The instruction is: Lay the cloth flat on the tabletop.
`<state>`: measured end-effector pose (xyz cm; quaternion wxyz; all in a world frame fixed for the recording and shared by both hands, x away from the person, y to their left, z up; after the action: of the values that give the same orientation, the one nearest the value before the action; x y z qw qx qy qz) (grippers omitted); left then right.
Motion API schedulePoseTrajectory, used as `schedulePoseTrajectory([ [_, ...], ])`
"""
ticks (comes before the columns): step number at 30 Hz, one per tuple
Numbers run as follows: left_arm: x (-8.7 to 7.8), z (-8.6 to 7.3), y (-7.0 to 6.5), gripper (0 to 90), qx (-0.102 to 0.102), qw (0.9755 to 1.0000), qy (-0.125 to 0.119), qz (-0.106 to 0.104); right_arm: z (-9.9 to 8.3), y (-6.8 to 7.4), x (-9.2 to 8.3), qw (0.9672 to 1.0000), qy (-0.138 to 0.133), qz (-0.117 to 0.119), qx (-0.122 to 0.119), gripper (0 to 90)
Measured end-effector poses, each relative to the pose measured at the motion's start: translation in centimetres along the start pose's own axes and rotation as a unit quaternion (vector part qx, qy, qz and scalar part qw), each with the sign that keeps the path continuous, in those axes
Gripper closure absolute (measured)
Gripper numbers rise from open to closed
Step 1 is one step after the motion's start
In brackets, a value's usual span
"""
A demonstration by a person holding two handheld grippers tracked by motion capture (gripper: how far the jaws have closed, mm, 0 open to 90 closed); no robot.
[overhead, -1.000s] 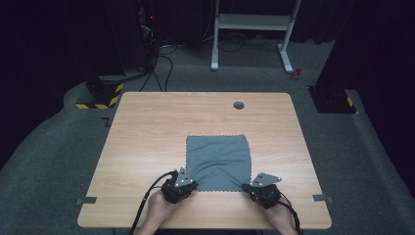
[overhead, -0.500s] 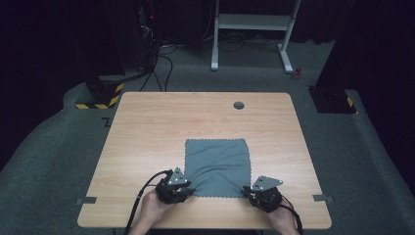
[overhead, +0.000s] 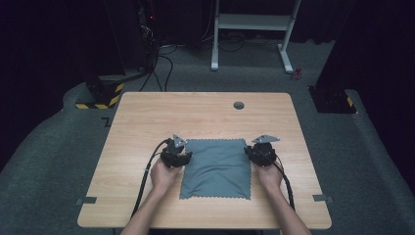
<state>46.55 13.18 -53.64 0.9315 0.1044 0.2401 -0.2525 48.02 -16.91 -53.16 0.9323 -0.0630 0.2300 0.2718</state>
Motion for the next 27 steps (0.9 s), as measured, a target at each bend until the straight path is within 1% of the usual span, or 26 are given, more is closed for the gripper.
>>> schedulePoseTrajectory([
  [1,0.3,0.1,0.2,56.8,0.000,1.0000,0.004,0.003,0.4,-0.4,0.4,1.0000,0.000,-0.008,0.004,81.8],
  [2,0.8,0.3,0.4,60.4,-0.006,1.0000,0.004,0.002,0.9,-0.8,1.4,0.9995,0.016,-0.024,-0.015,84.2],
  [3,0.8,0.3,0.4,62.8,-0.006,1.0000,0.004,0.002,1.0,-0.8,1.7,0.9988,0.025,-0.032,-0.029,84.2],
  [4,1.5,0.3,0.6,64.9,0.005,0.9998,0.020,-0.001,1.2,-1.0,2.1,0.9980,0.033,-0.039,-0.038,84.2],
  [5,1.5,0.3,0.6,66.7,0.005,0.9998,0.020,-0.001,1.2,-1.0,2.1,0.9980,0.033,-0.039,-0.038,84.2],
  [6,1.7,0.3,0.7,66.7,-0.001,0.9998,0.018,-0.004,1.4,-1.2,2.3,0.9983,0.027,-0.038,-0.035,84.1],
  [7,1.8,0.3,0.9,68.3,-0.009,0.9998,0.015,-0.007,1.5,-1.3,2.6,0.9986,0.030,-0.037,-0.023,83.0],
  [8,1.9,0.3,0.9,70.4,-0.012,0.9998,0.014,-0.010,1.5,-1.3,3.1,0.9984,0.037,-0.037,-0.021,81.7],
  [9,2.0,0.4,0.9,72.0,-0.012,0.9998,0.011,-0.011,1.4,-1.2,3.4,0.9980,0.042,-0.040,-0.025,80.2],
  [10,2.1,0.4,0.9,75.9,-0.010,0.9998,0.010,-0.012,1.3,-1.2,4.0,0.9974,0.051,-0.043,-0.026,79.1],
  [11,2.1,0.4,0.9,75.9,-0.010,0.9998,0.010,-0.016,1.3,-1.2,4.0,0.9974,0.051,-0.043,-0.026,79.1],
  [12,2.3,0.5,0.9,80.5,-0.012,0.9997,0.011,-0.019,1.1,-1.3,4.3,0.9978,0.049,-0.043,-0.015,81.4],
  [13,2.3,0.5,0.9,82.4,-0.012,0.9997,0.011,-0.019,1.1,-1.3,4.3,0.9978,0.049,-0.043,-0.015,81.4],
  [14,2.4,0.6,0.8,82.4,-0.006,0.9997,0.013,-0.018,1.1,-1.4,4.4,0.9982,0.047,-0.039,-0.004,84.3],
  [15,2.5,0.7,0.8,84.8,0.001,0.9998,0.016,-0.015,1.1,-1.4,4.4,0.9984,0.046,-0.031,-0.004,88.7],
  [16,2.6,0.8,0.8,86.7,0.009,0.9998,0.018,-0.008,1.1,-1.3,4.4,0.9981,0.050,-0.033,-0.014,89.2],
  [17,2.8,0.9,0.9,87.8,0.014,0.9997,0.018,-0.002,1.2,-1.2,4.5,0.9975,0.052,-0.041,-0.026,89.7],
  [18,2.9,0.9,1.0,88.4,0.011,0.9998,0.015,0.003,1.2,-1.2,4.6,0.9969,0.050,-0.047,-0.039,89.8],
  [20,3.1,0.9,1.1,88.6,0.005,0.9999,0.008,0.009,1.3,-1.4,4.8,0.9967,0.043,-0.057,-0.039,89.8],
  [21,3.2,0.9,1.1,89.0,0.009,0.9998,0.006,0.015,1.2,-1.5,5.0,0.9970,0.037,-0.061,-0.029,89.5],
  [22,3.3,0.9,1.1,89.0,0.012,0.9997,0.004,0.019,1.2,-1.5,5.0,0.9970,0.037,-0.061,-0.029,89.5],
  [23,3.4,1.0,1.1,88.8,0.013,0.9996,0.002,0.023,1.3,-1.5,5.2,0.9964,0.036,-0.064,-0.042,88.1],
  [24,3.6,1.0,1.1,88.8,0.008,0.9996,0.002,0.025,1.3,-1.5,5.2,0.9964,0.036,-0.064,-0.042,88.1],
  [25,3.6,1.1,1.3,86.8,0.003,0.9994,0.000,0.035,1.5,-1.6,5.3,0.9957,0.041,-0.069,-0.046,84.2],
  [26,3.6,1.1,1.5,80.5,-0.007,0.9992,0.000,0.039,1.6,-1.7,5.4,0.9947,0.046,-0.077,-0.050,79.0],
  [27,3.5,1.1,1.6,71.7,-0.025,0.9991,0.000,0.035,1.7,-1.8,5.4,0.9947,0.049,-0.079,-0.044,76.4],
])
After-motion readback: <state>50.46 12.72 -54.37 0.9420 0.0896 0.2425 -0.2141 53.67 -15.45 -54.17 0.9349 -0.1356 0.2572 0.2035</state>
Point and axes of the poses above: each handheld gripper's, and its own axes: x roughly forward along the jaws, z roughly out of its top, y roughly to its left, the point moved 4 cm from there along x, roughly forward along the jaws, and after that the axes turned 15 degrees about -y, right-handed, at the moved point
